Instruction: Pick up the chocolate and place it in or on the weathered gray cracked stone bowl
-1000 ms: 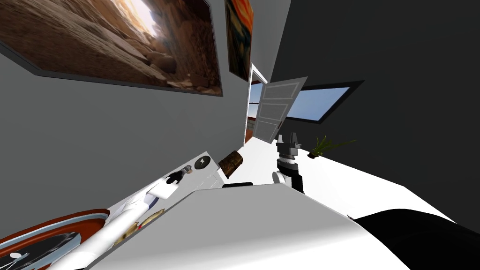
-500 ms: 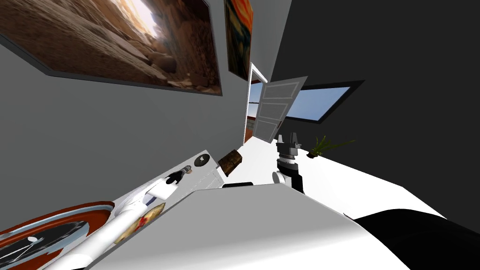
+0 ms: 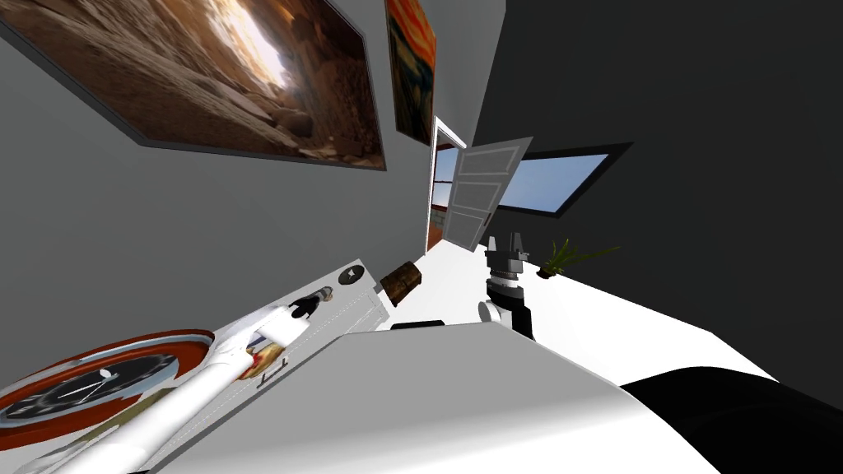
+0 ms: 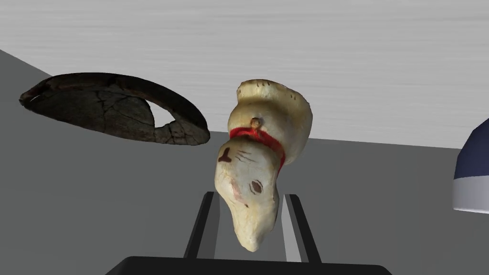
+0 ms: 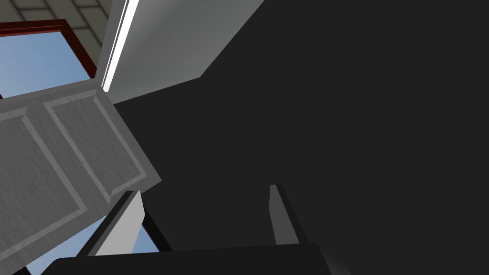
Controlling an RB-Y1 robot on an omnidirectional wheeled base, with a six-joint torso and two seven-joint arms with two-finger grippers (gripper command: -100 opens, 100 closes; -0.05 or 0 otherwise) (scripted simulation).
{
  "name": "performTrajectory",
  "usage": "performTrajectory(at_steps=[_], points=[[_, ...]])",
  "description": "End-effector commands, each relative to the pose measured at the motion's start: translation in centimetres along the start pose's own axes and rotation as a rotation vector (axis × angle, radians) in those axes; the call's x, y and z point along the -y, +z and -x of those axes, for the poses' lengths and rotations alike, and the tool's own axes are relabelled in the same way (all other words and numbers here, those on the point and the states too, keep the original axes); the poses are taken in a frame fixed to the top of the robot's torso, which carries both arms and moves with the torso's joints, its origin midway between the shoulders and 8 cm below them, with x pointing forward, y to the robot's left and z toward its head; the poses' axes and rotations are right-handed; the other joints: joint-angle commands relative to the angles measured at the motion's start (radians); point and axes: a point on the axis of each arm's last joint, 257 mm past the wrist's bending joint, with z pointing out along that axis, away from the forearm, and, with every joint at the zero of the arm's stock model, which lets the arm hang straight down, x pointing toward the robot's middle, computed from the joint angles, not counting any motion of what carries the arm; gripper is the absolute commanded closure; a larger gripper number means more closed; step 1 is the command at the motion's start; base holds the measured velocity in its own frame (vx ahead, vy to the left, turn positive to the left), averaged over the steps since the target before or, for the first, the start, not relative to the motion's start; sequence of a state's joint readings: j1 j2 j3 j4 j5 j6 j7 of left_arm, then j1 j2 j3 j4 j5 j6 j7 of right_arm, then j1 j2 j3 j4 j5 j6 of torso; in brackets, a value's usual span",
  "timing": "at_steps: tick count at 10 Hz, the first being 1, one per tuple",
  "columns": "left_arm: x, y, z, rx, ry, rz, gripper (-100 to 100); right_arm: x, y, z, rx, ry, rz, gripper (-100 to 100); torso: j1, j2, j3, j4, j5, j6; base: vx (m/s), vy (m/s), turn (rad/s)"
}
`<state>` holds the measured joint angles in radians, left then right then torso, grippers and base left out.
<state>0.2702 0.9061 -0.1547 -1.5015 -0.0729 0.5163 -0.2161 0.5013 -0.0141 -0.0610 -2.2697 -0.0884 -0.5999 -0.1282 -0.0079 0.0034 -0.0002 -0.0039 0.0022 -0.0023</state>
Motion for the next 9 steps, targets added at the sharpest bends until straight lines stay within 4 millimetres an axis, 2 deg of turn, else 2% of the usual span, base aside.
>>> performTrajectory(at_steps=[1, 2, 3, 4, 5, 7, 8, 9], points=[[0.0, -0.2, 2.4, 0.035, 0.03, 0.007, 100, 0.0, 0.0, 0.0, 0.0, 0.0, 0.0, 0, 0.0, 0.0, 0.0, 0.0, 0.0, 0.0, -0.004, -0.033, 0.004], [0.1, -0.3, 3.6, 0.055, 0.045, 0.01, 100, 0.0, 0.0, 0.0, 0.0, 0.0, 0.0, 0, 0.003, -0.002, -0.001, 0.0, 0.0, 0.0, 0.008, -0.012, 0.007], [0.4, -0.6, 5.9, 0.093, 0.073, 0.014, 100, 0.0, 0.0, 0.0, 0.0, 0.0, 0.0, 0, 0.005, -0.003, -0.002, -0.001, 0.001, 0.0, 0.007, -0.017, 0.026], [0.4, -0.6, 5.9, 0.093, 0.073, 0.014, 100, 0.0, 0.0, 0.0, 0.0, 0.0, 0.0, 0, 0.005, -0.004, -0.002, -0.001, 0.0, 0.0, 0.004, -0.012, 0.018], [0.9, -1.0, 7.9, 0.126, 0.095, 0.014, 100, 0.0, 0.0, 0.0, 0.0, 0.0, 0.0, 0, 0.005, -0.004, -0.002, -0.001, 0.001, 0.0, -0.001, -0.017, 0.023], [1.8, -1.6, 10.0, 0.162, 0.117, 0.008, 100, 0.0, 0.0, 0.0, 0.0, 0.0, 0.0, 0, 0.004, -0.003, -0.002, -0.001, 0.0, 0.0, -0.006, -0.02, 0.023], [2.1, -1.8, 10.4, 0.17, 0.12, 0.003, 100, 0.0, 0.0, 0.0, 0.0, 0.0, 0.0, 0, 0.004, -0.003, -0.002, -0.001, 0.001, 0.0, -0.01, -0.023, 0.015], [3.2, -2.3, 10.9, 0.176, 0.116, -0.02, 100, 0.0, 0.0, 0.0, 0.0, 0.0, 0.0, 0, 0.003, -0.002, -0.002, -0.001, 0.001, 0.0, -0.009, -0.014, 0.022]])
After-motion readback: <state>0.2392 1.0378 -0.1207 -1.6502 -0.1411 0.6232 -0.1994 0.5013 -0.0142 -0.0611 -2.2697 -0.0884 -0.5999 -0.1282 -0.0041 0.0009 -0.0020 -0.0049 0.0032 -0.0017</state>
